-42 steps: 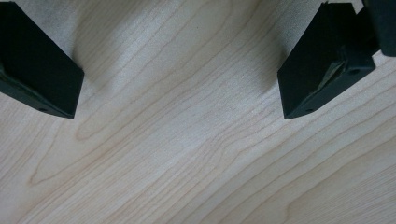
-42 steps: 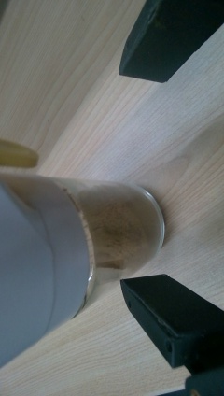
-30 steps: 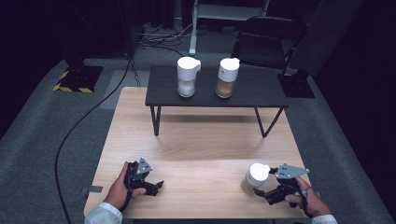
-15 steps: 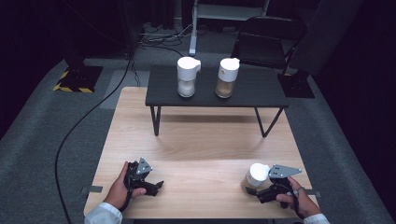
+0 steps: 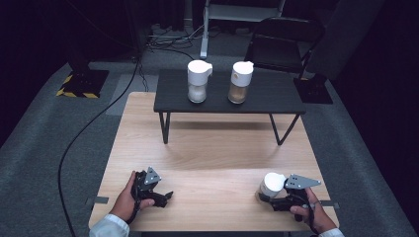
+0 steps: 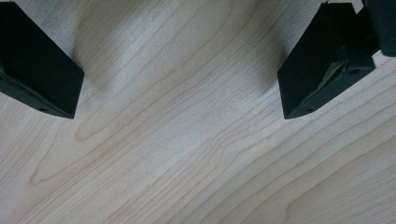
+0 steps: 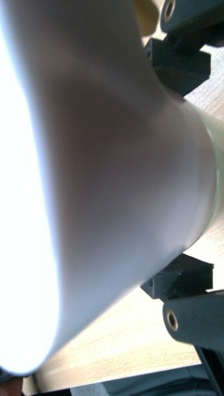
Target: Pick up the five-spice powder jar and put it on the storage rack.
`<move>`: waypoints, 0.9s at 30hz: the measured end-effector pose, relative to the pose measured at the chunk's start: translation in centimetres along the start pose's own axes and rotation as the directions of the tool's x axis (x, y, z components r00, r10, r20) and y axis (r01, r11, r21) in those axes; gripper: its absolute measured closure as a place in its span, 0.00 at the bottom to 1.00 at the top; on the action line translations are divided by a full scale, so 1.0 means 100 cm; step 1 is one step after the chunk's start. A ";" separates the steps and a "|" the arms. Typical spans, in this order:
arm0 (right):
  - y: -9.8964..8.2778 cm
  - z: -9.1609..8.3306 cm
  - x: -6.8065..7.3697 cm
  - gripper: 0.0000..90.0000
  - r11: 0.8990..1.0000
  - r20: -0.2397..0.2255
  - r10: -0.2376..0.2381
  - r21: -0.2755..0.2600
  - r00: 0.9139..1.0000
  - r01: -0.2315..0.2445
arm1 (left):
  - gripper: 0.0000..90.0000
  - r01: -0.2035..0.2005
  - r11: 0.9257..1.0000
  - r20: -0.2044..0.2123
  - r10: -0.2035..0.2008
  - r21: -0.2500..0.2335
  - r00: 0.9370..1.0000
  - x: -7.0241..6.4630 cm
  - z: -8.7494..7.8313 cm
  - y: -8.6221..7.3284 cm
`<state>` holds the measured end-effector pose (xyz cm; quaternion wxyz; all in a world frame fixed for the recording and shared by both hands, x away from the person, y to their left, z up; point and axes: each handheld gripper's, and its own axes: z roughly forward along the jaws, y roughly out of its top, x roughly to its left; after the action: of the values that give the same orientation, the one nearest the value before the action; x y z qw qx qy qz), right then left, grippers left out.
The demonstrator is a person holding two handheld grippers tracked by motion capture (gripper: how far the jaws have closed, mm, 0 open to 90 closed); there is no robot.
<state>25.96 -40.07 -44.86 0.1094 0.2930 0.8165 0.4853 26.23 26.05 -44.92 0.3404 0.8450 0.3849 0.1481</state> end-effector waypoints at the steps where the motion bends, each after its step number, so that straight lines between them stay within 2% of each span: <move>1: 0.000 0.000 0.001 0.30 1.000 0.003 -0.002 0.000 1.000 0.002 | 0.00 0.000 1.000 0.000 0.000 0.001 1.000 0.000 0.000 0.000; 14: 0.001 -0.004 0.011 0.33 0.999 0.067 0.021 -0.034 0.998 -0.018 | 0.00 0.000 1.000 0.000 0.000 0.000 1.000 0.000 0.000 0.000; 18: 0.005 -0.005 0.013 0.33 0.998 0.087 0.038 -0.050 0.995 -0.034 | 0.00 0.000 1.000 0.000 0.000 0.000 1.000 0.000 0.000 0.000; 27: 0.018 -0.004 0.020 0.33 0.998 0.136 0.039 -0.058 0.990 -0.031 | 0.00 0.000 1.000 0.000 0.000 0.000 1.000 0.000 0.000 0.000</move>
<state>24.82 -38.53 -42.97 0.1649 0.3369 0.7879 0.4884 26.23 26.05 -44.92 0.3404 0.8450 0.3849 0.1481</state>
